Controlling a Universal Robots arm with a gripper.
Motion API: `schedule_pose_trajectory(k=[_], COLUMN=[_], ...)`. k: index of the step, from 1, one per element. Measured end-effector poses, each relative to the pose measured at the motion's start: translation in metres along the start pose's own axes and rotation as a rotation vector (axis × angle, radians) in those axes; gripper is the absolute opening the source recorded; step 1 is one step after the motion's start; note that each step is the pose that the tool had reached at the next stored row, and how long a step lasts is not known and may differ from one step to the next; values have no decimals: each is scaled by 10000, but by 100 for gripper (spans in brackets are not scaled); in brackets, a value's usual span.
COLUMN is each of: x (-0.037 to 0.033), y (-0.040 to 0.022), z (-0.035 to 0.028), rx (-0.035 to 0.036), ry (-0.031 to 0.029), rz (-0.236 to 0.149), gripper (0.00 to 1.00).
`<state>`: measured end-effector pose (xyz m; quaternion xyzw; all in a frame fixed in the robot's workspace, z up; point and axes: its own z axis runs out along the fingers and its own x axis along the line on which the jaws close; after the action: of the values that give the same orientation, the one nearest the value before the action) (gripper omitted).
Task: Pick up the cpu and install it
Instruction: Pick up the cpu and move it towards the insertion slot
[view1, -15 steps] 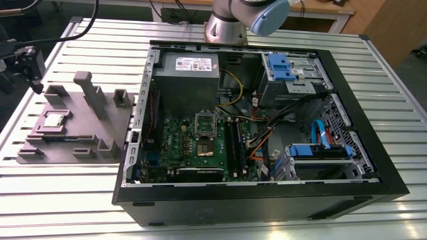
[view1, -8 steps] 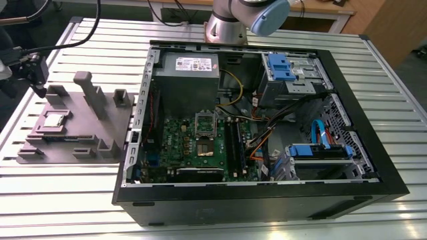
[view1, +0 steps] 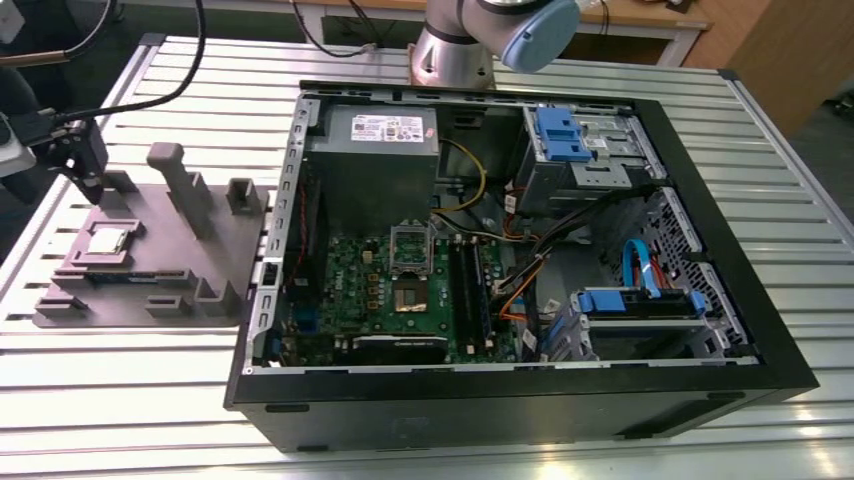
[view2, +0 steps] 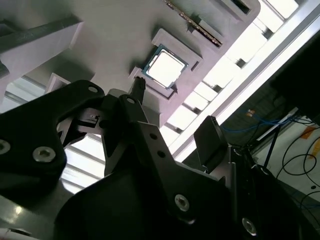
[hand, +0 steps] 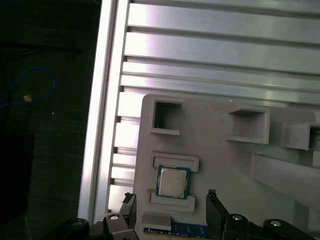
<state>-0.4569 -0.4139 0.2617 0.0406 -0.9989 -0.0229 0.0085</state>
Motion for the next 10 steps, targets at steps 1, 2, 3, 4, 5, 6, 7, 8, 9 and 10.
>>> schedule_pose_trajectory(k=[1,2,3,4,5,6,7,8,9,10], x=[0,-1,-1,-1,-1,-1,-2,-2,-2,-2], y=[-1,-2,-3,-4,-4,-4,-5,-5,-6,-6], z=[18,35,53,70,81,90,100,107,117,128], rx=[0,0,0,0,0,0,-1,0,0,0], ry=[0,0,0,1,1,0,-1,1,0,0], rz=[0,0,0,0,0,0,0,0,2,6], gripper=[66,66,66,66,66,66,66,66,66,66])
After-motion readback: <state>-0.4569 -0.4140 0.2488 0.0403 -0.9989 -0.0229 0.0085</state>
